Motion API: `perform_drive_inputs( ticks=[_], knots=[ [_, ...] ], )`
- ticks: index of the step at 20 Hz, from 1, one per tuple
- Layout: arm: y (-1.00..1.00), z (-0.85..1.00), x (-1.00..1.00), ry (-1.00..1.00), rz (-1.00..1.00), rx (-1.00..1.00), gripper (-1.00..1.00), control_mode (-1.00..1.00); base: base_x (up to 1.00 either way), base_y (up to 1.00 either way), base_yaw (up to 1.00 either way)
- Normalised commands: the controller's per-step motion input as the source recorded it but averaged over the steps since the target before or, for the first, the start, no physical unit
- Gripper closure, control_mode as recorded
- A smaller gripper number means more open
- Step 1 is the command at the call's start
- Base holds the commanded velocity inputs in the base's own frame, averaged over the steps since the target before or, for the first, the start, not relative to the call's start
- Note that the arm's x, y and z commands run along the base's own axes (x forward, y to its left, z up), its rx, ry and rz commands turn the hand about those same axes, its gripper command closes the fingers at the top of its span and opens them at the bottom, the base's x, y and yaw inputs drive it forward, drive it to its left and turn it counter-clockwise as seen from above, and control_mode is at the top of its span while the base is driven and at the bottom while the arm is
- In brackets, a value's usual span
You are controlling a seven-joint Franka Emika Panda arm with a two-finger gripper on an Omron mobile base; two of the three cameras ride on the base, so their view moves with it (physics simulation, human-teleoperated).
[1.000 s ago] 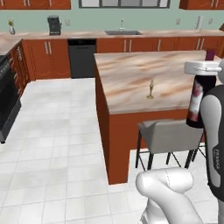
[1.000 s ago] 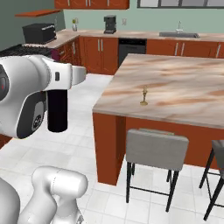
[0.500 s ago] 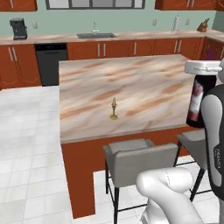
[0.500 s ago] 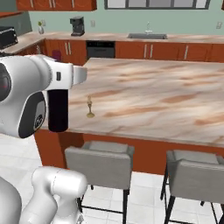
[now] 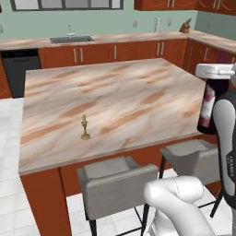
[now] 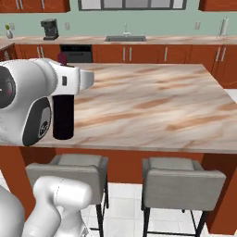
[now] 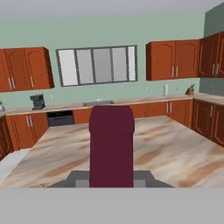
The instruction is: Get the candle and the wine from the cabinet and move them to the dining counter.
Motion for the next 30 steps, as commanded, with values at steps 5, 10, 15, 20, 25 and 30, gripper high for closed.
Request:
perform_drive_inputs(
  ticks=[5,10,15,20,25,30],
  knots=[
    [0.0,0.0,0.0,0.0,0.0,0.0,1.0,1.0,0.34,0.0,0.07],
    [0.0,0.0,0.0,0.0,0.0,0.0,1.0,1.0,0.23,0.0,0.19],
    [0.0,0.0,0.0,0.0,0.0,0.0,1.0,1.0,0.23,0.16,0.18],
    [0.0,0.0,0.0,0.0,0.0,0.0,1.0,1.0,0.53,0.03,0.06],
    [0.0,0.0,0.0,0.0,0.0,0.0,1.0,1.0,0.6,0.0,0.01],
    [0.0,0.0,0.0,0.0,0.0,0.0,1.0,1.0,0.32,0.01,0.04]
  ],
)
